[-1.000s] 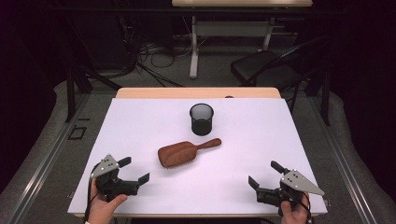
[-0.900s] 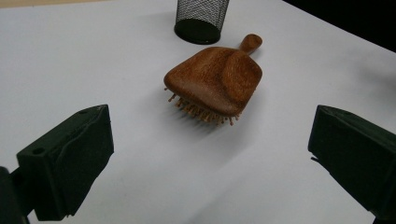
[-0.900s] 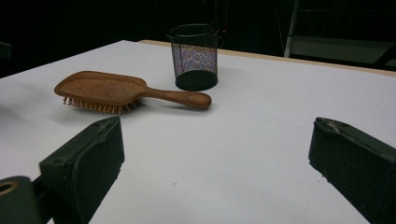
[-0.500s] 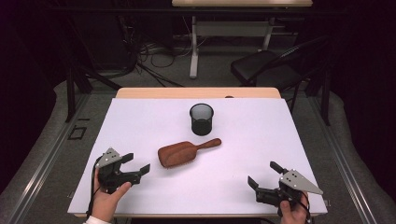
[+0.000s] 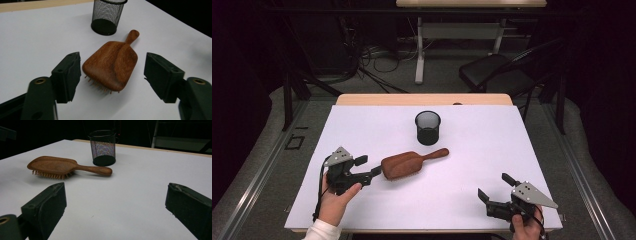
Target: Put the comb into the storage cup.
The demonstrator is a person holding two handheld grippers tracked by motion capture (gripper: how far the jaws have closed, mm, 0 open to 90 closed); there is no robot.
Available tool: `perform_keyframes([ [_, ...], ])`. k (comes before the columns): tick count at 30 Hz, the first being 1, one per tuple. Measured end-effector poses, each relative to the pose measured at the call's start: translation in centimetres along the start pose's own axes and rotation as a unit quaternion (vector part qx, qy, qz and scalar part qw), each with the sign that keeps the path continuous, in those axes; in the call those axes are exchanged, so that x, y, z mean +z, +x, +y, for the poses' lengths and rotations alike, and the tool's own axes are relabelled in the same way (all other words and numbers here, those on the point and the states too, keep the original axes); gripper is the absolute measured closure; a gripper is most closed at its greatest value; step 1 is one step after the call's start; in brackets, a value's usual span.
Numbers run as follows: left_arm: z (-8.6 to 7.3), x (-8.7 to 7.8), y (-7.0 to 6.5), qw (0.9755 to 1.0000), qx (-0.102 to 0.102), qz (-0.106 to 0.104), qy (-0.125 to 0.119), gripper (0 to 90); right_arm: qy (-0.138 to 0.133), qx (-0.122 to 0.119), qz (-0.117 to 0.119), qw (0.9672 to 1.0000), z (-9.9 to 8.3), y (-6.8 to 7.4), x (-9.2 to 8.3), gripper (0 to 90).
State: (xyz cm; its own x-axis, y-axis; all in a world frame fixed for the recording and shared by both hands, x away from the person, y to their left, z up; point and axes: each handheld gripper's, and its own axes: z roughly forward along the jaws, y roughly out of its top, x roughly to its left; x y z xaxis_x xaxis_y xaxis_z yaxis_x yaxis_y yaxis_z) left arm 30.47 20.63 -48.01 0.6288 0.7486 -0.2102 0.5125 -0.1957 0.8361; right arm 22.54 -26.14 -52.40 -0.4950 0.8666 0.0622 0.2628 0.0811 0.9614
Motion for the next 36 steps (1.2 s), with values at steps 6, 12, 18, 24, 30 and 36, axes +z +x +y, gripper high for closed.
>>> perform_keyframes([
  [6, 1.9, 1.7, -1.0, 0.9998, 0.002, -0.014, 0.016, 43.2, 0.002, -0.002, 0.000, 1.0000, 0.0, 0.0, 0.0, 3.3],
  [12, 3.2, 2.9, -1.7, 0.9998, 0.002, -0.008, 0.020, 48.5, 0.003, -0.001, 0.000, 1.0000, 0.0, -0.1, -0.1, 3.3],
  [18, 4.0, 3.8, -2.3, 0.9996, -0.011, 0.007, 0.025, 51.9, 0.003, -0.001, 0.001, 1.0000, 0.0, -0.1, 0.0, 3.5],
  [24, 4.8, 4.4, -2.4, 0.9992, -0.019, 0.015, 0.033, 52.0, 0.004, 0.000, 0.002, 1.0000, 0.0, -0.1, 0.0, 3.6],
  [30, 5.3, 5.3, -2.4, 0.9990, -0.023, 0.014, 0.036, 55.5, 0.005, -0.002, 0.002, 1.0000, -0.1, -0.1, 0.0, 3.8],
  [36, 5.8, 6.4, -2.5, 0.9987, -0.021, 0.015, 0.045, 59.8, 0.005, -0.003, 0.002, 1.0000, -0.1, -0.1, 0.0, 4.0],
])
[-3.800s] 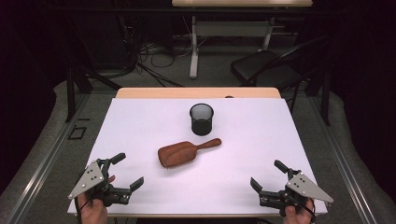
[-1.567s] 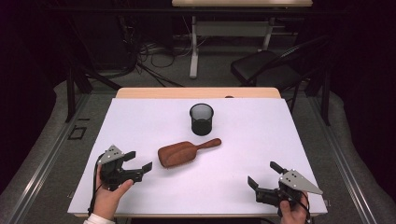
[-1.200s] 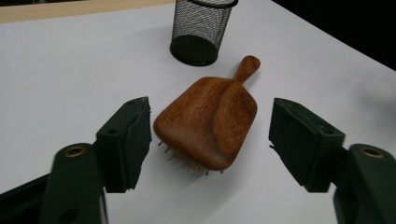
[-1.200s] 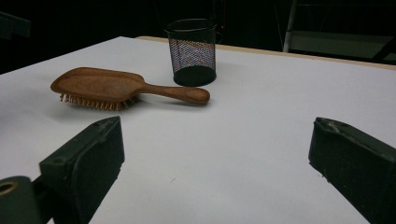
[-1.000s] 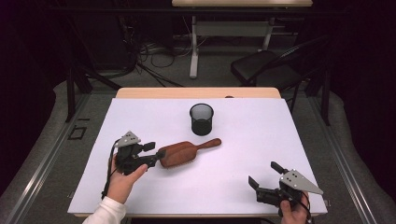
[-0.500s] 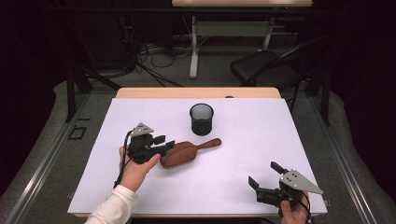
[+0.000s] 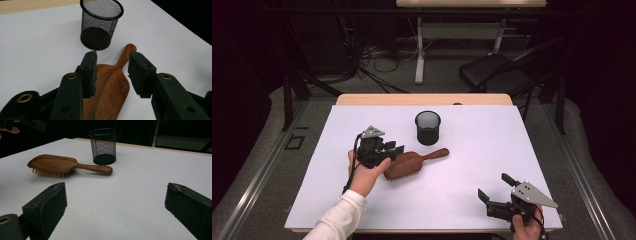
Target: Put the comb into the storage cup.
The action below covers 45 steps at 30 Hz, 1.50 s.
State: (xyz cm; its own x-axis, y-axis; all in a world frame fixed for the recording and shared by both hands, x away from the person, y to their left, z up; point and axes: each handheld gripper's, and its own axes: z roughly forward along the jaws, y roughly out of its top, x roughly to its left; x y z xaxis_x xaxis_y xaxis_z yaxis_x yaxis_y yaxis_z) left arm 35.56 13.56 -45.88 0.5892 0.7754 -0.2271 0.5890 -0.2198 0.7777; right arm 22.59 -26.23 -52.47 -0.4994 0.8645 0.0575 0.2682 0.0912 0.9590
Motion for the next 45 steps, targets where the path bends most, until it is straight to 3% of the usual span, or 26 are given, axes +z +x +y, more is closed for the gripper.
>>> perform_keyframes([
  [6, 0.5, 1.1, -0.5, 1.0000, -0.006, 0.001, 0.000, 67.2, 0.001, 0.000, 0.000, 1.0000, 0.0, 0.0, 0.0, 4.4],
  [7, 0.7, 1.4, -0.7, 1.0000, -0.006, -0.001, 0.003, 72.0, 0.001, 0.000, 0.001, 1.0000, 0.0, 0.0, 0.0, 4.6],
  [13, 1.3, 2.4, -1.5, 0.9998, 0.008, -0.005, 0.017, 81.6, 0.000, 0.001, 0.001, 1.0000, 0.0, -0.1, 0.0, 4.7],
  [19, 1.8, 3.4, -2.1, 0.9998, 0.004, -0.003, 0.018, 89.9, 0.002, 0.001, 0.002, 1.0000, 0.0, -0.1, 0.0, 5.0],
  [33, 2.0, 6.7, -2.7, 0.9987, -0.005, 0.012, 0.049, 90.0, 0.002, 0.002, 0.003, 1.0000, 0.0, -0.1, 0.1, 5.2],
  [45, 1.6, 9.9, -2.8, 0.9956, -0.024, 0.030, 0.086, 90.0, 0.006, 0.003, 0.003, 1.0000, -0.1, -0.1, 0.1, 5.3],
])
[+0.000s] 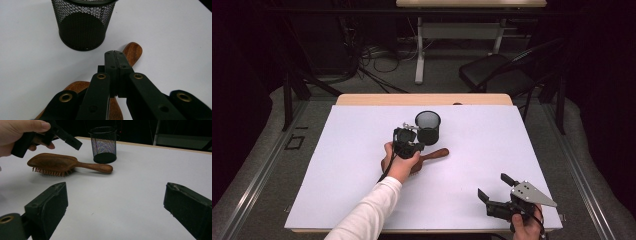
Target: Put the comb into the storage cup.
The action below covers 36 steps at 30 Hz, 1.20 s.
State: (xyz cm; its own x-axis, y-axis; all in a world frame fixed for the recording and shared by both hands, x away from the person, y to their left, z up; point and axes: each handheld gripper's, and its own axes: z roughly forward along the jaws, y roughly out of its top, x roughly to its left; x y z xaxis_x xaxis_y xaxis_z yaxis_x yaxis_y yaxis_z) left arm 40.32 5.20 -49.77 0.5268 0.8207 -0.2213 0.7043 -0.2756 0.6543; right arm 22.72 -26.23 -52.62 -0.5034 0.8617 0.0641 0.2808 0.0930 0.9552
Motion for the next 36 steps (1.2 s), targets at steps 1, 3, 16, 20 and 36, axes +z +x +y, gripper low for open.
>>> perform_keyframes([
  [1, 0.0, 0.3, -0.1, 1.0000, 0.001, 0.001, 0.004, 90.0, 0.001, 0.001, 0.000, 1.0000, 0.0, 0.0, 0.0, 5.3],
  [3, 0.0, 0.8, -0.2, 0.9999, 0.001, 0.004, 0.010, 90.0, 0.000, 0.001, 0.000, 1.0000, 0.0, 0.0, 0.0, 5.3],
  [16, -0.2, 3.2, -0.6, 0.9988, -0.009, 0.031, 0.037, 90.0, 0.001, 0.000, 0.003, 1.0000, 0.0, 0.0, 0.0, 5.7],
  [20, -0.1, 3.6, -0.9, 0.9983, -0.008, 0.036, 0.045, 90.0, 0.002, -0.001, 0.004, 1.0000, 0.0, 0.0, 0.0, 5.9],
  [36, -0.2, 4.5, -2.2, 0.9970, 0.020, 0.037, 0.065, 90.0, 0.004, -0.002, 0.006, 1.0000, 0.0, 0.0, -0.1, 6.3],
])
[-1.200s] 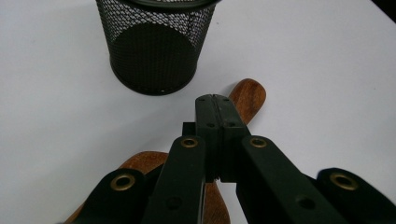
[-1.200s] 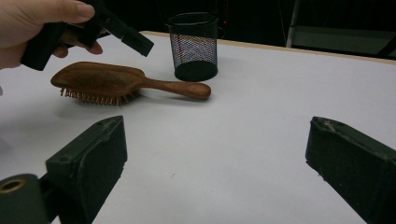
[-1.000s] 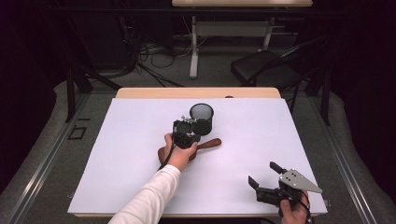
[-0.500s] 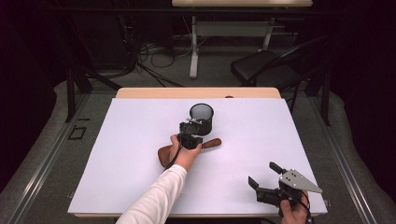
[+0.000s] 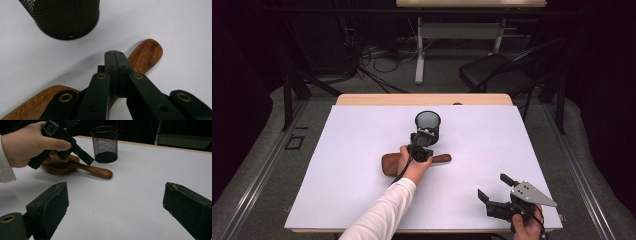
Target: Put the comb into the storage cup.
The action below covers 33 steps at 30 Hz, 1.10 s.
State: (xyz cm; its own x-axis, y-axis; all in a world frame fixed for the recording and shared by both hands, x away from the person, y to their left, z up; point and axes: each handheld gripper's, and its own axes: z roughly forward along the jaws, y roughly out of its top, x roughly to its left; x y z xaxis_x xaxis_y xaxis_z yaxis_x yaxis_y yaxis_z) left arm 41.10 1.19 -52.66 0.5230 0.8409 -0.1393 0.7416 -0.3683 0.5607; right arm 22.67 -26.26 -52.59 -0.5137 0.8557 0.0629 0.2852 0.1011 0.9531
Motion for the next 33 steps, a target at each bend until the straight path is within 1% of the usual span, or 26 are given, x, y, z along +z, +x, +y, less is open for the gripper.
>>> perform_keyframes([
  [3, 0.0, 0.0, -0.1, 1.0000, 0.000, -0.001, 0.002, 90.0, 0.000, 0.000, 0.000, 1.0000, 0.0, 0.0, 0.0, 6.5],
  [12, -0.3, -0.2, -0.6, 0.9998, 0.016, -0.007, 0.010, 90.0, 0.000, -0.002, -0.001, 1.0000, 0.0, 0.0, 0.0, 6.9],
  [16, -0.5, -0.2, -0.8, 0.9996, 0.020, -0.011, 0.016, 90.0, 0.001, -0.003, 0.000, 1.0000, 0.0, 0.0, 0.0, 7.0],
  [20, -0.6, -0.2, -0.9, 0.9995, 0.021, -0.014, 0.017, 90.0, 0.001, -0.001, 0.001, 1.0000, 0.0, 0.0, 0.1, 7.1],
  [30, -1.5, -0.8, -1.3, 0.9987, 0.037, -0.026, 0.022, 90.0, 0.001, -0.001, 0.000, 1.0000, 0.0, 0.0, 0.0, 7.4],
  [33, -1.7, -1.0, -1.2, 0.9985, 0.041, -0.029, 0.024, 90.0, 0.001, 0.001, 0.000, 1.0000, 0.0, 0.0, 0.0, 7.4],
])
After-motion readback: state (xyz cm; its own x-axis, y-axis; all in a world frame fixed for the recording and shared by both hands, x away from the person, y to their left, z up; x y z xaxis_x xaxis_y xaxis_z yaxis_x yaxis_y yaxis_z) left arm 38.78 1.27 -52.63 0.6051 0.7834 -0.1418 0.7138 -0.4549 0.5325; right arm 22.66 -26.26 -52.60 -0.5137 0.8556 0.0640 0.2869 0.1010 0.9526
